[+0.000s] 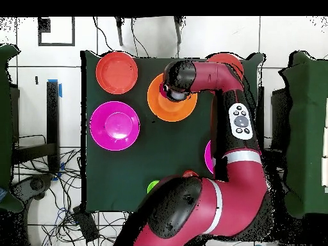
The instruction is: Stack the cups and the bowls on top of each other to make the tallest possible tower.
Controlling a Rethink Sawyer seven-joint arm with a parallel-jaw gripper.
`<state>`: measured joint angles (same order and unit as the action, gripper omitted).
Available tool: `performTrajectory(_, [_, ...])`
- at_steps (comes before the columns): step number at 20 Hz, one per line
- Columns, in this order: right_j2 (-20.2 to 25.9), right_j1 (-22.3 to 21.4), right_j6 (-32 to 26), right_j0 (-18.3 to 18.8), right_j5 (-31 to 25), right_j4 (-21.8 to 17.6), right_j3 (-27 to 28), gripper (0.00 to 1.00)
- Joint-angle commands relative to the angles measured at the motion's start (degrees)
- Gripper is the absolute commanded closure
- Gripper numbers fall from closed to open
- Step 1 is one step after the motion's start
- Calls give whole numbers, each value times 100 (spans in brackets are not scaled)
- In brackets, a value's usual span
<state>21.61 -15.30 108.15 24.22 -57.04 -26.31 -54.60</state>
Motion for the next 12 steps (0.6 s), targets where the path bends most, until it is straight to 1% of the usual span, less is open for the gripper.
performTrajectory(1, [-56,-145,-377,-175,-523,31,-342,100])
performTrajectory(7, [-65,-205,-375,-159,-528,50,-435,100])
performTrajectory(12, [-64,-180,-395,-163,-567,46,-389,100])
